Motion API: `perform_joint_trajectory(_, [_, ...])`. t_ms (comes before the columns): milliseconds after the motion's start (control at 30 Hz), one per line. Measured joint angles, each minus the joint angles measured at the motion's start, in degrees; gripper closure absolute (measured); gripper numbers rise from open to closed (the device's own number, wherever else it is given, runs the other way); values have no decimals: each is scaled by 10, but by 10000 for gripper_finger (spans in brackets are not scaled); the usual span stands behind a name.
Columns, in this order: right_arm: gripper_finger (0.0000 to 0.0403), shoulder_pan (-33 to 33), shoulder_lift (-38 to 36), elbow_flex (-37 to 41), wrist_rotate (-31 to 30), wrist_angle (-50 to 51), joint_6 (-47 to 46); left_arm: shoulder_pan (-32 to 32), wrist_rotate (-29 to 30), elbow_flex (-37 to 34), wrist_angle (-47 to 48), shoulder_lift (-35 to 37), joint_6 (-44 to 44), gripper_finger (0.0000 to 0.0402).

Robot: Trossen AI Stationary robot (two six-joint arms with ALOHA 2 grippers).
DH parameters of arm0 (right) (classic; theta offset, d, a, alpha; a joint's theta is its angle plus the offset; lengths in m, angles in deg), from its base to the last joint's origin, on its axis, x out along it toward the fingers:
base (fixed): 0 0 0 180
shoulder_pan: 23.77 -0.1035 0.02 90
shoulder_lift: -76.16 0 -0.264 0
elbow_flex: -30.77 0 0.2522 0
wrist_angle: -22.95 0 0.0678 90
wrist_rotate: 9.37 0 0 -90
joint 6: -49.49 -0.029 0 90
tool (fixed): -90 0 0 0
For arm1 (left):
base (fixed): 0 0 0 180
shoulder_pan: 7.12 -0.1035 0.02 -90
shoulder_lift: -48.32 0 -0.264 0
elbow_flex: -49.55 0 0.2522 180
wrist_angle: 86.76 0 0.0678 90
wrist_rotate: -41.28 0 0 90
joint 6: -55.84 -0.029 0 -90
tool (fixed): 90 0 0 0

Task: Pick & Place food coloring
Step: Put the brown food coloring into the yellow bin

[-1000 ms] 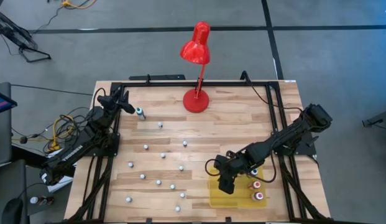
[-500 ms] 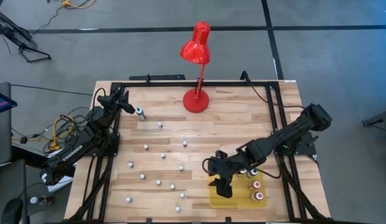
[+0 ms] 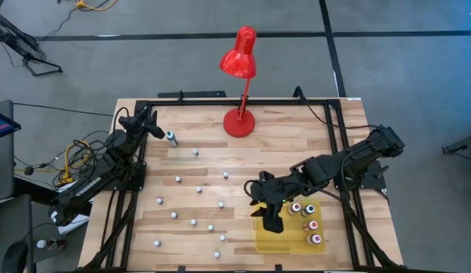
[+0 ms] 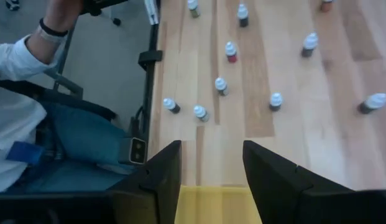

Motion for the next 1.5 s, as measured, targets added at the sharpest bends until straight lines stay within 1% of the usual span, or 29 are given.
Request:
perform_joint_trajectory(300, [243, 22, 0, -47, -4, 116, 14, 0, 0, 0, -3, 0, 9, 217])
perform_joint_trajectory(400, [247, 30, 0, -54, -4, 125, 30, 0, -6, 0, -4, 0, 37, 217])
perform_joint_trajectory(567, [254, 47, 0, -72, -5, 154, 45, 0, -32, -1, -3, 0, 53, 217])
perform_joint_trajectory(733, [263, 65, 0, -90, -5, 202, 56, 0, -32, -1, -8, 0, 125, 217])
perform_joint_trajectory(800, [266, 74, 0, -100, -5, 225, 66, 0, -59, -1, -20, 0, 153, 217])
perform_joint_trajectory(967, [273, 102, 0, -122, -5, 287, 80, 2, -237, 4, -125, -3, 165, 217])
perform_joint_trajectory(1000, [274, 108, 0, -125, -5, 298, 83, 5, -256, 10, -136, -6, 165, 217])
perform_joint_trajectory(1067, [275, 118, 0, -130, -7, 316, 95, 13, -271, 33, -143, -14, 152, 217])
perform_joint_trajectory(1167, [275, 125, -6, -134, -31, 327, 110, 33, -272, 74, -145, -51, 114, 217])
perform_joint_trajectory(1267, [275, 127, -22, -134, -72, 333, 115, 56, -271, 129, -143, -116, 70, 217])
perform_joint_trajectory(1367, [276, 128, -44, -134, -105, 336, 107, 76, -260, 194, -129, -199, 41, 217])
perform_joint_trajectory(1500, [275, 124, -83, -134, -159, 356, 79, 102, -257, 276, -65, -321, 18, 217])
